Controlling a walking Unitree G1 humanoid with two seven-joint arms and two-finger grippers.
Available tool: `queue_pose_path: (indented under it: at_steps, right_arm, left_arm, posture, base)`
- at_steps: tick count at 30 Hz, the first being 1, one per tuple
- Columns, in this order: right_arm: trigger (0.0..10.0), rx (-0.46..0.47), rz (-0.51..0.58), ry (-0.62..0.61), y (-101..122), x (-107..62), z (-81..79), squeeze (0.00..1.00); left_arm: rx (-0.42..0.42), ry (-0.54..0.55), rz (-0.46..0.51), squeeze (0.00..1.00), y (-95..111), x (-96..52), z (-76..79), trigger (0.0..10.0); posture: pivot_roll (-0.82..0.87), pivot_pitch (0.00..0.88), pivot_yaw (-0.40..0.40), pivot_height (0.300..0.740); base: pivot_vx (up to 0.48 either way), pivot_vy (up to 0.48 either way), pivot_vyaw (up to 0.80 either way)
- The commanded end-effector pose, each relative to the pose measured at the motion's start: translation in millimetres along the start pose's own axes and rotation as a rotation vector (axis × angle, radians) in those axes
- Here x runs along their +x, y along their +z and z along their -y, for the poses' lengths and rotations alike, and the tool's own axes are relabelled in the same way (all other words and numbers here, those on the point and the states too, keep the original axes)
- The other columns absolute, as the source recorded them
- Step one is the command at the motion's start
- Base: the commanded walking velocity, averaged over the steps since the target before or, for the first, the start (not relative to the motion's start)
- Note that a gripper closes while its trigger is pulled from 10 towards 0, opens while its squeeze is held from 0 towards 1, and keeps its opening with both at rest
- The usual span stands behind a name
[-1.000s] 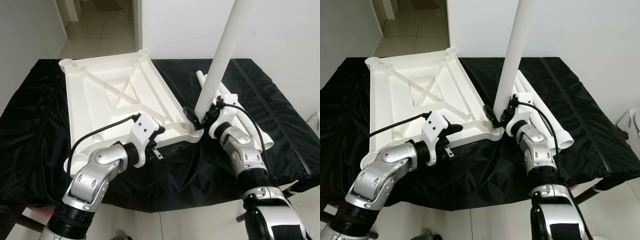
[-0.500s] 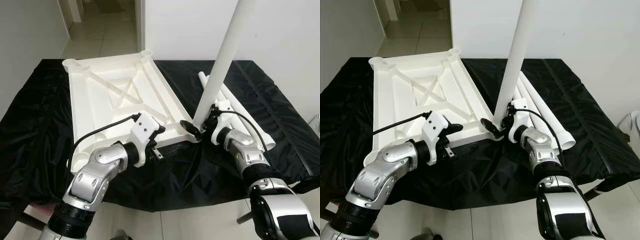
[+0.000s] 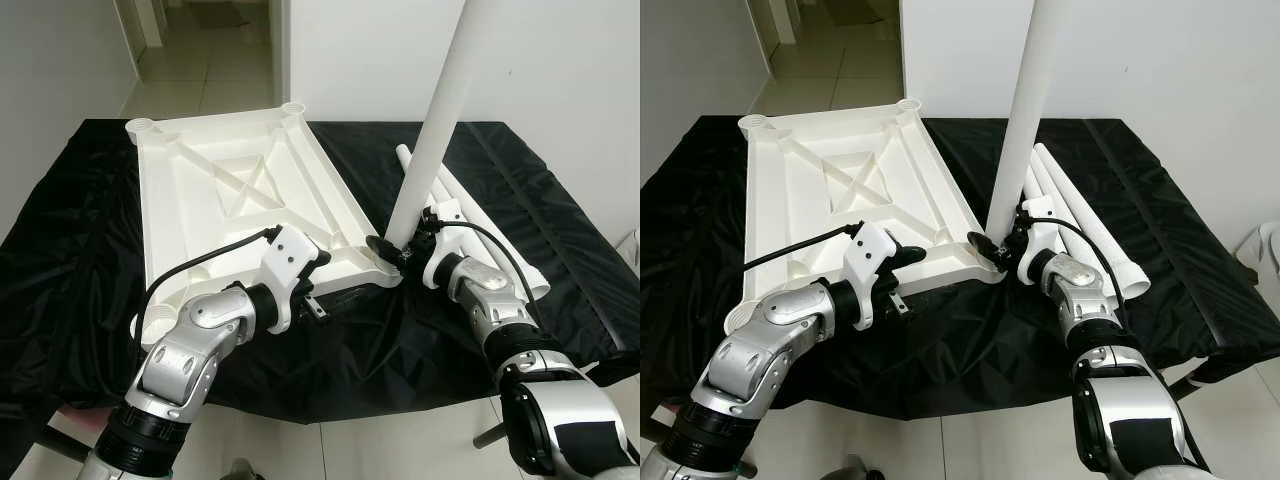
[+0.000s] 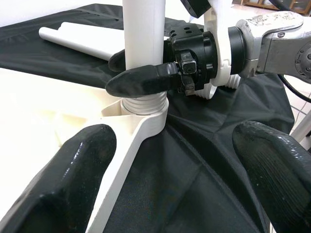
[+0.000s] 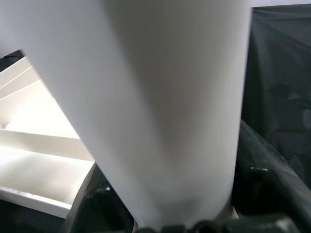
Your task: Building children table
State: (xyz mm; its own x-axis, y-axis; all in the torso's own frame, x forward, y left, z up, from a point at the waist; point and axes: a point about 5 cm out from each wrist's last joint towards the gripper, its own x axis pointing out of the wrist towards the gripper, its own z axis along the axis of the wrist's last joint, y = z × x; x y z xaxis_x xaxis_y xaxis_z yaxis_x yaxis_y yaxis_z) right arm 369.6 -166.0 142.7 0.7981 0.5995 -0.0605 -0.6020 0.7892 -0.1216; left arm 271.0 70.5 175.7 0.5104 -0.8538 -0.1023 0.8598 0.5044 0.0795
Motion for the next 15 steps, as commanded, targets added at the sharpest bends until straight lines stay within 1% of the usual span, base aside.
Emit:
queue_pose_path:
  at_steps: [1, 2, 3, 5, 6, 8, 9, 10, 11, 12, 13, 15]
  right_arm:
    - [0.0, 0.028, -0.028, -0.024, -10.4, -3.1, -1.5, 0.00]
    - [0.0, 0.038, -0.031, -0.060, -12.5, -3.2, -1.8, 0.00]
    - [0.0, 0.038, -0.031, -0.060, -12.5, -3.2, -1.8, 0.00]
    - [0.0, 0.076, -0.033, -0.129, -15.6, -1.9, -3.7, 0.00]
    - [0.0, 0.076, -0.033, -0.129, -15.6, -1.9, -3.7, 0.00]
    - [0.0, 0.152, -0.025, -0.251, -18.0, 1.7, -7.2, 0.00]
    - [0.0, 0.152, -0.025, -0.251, -18.0, 1.7, -7.2, 0.00]
    - [0.0, 0.167, -0.024, -0.324, -18.7, 3.6, -9.6, 0.00]
    - [0.0, 0.167, -0.024, -0.324, -18.7, 3.6, -9.6, 0.00]
    - [0.0, 0.182, -0.028, -0.411, -19.9, 4.6, -11.6, 0.00]
    - [0.0, 0.182, -0.028, -0.411, -19.9, 4.6, -11.6, 0.00]
    - [0.0, 0.206, -0.031, -0.544, -21.5, 5.3, -15.6, 0.00]
  left_arm:
    - [0.008, 0.016, -0.003, 0.00, -0.1, 1.7, -0.2, 10.0]
    - [0.008, 0.016, -0.002, 0.00, -0.1, 1.7, -0.2, 10.0]
    - [0.008, 0.016, -0.002, 0.00, -0.1, 1.7, -0.2, 10.0]
    - [0.005, 0.018, -0.001, 0.00, -0.2, 1.6, -0.5, 10.0]
    - [0.005, 0.018, -0.001, 0.00, -0.2, 1.6, -0.5, 10.0]
    - [0.000, 0.018, -0.001, 0.00, -1.1, 1.5, -0.3, 10.0]
    - [0.000, 0.018, -0.001, 0.00, -1.1, 1.5, -0.3, 10.0]
    - [0.000, 0.014, 0.000, 0.00, -1.2, 1.8, 0.4, 10.0]
    - [0.000, 0.014, 0.000, 0.00, -1.2, 1.8, 0.4, 10.0]
    - [0.000, 0.010, -0.001, 0.00, -1.3, 2.3, 0.8, 10.0]
    - [0.000, 0.010, -0.001, 0.00, -1.3, 2.3, 0.8, 10.0]
    - [-0.001, 0.006, -0.002, 0.00, -1.2, 2.6, 1.2, 10.0]
  posture:
    - [-0.02, 0.000, -0.014, 0.740]
    - [-0.03, 0.000, -0.014, 0.740]
    - [-0.03, 0.000, -0.014, 0.740]
    - [-0.03, 0.000, -0.009, 0.740]
    - [-0.03, 0.000, -0.009, 0.740]
    - [-0.04, 0.000, -0.002, 0.740]
    - [-0.04, 0.000, -0.002, 0.740]
    - [-0.04, 0.000, -0.001, 0.740]
    - [-0.04, 0.000, -0.001, 0.740]
    - [-0.04, 0.004, 0.001, 0.740]
    - [-0.04, 0.004, 0.001, 0.740]
    - [-0.05, 0.008, 0.001, 0.740]
  base:
    - [0.000, 0.000, 0.00]
    - [0.000, 0.000, 0.00]
    - [0.000, 0.000, 0.00]
    - [0.000, 0.000, 0.00]
    - [0.000, 0.000, 0.00]
    - [0.000, 0.000, 0.00]
    - [0.000, 0.000, 0.00]
    - [0.000, 0.000, 0.00]
    - [0.000, 0.000, 0.00]
    - [0.000, 0.000, 0.00]
    - [0.000, 0.000, 0.00]
    - [0.000, 0.000, 0.00]
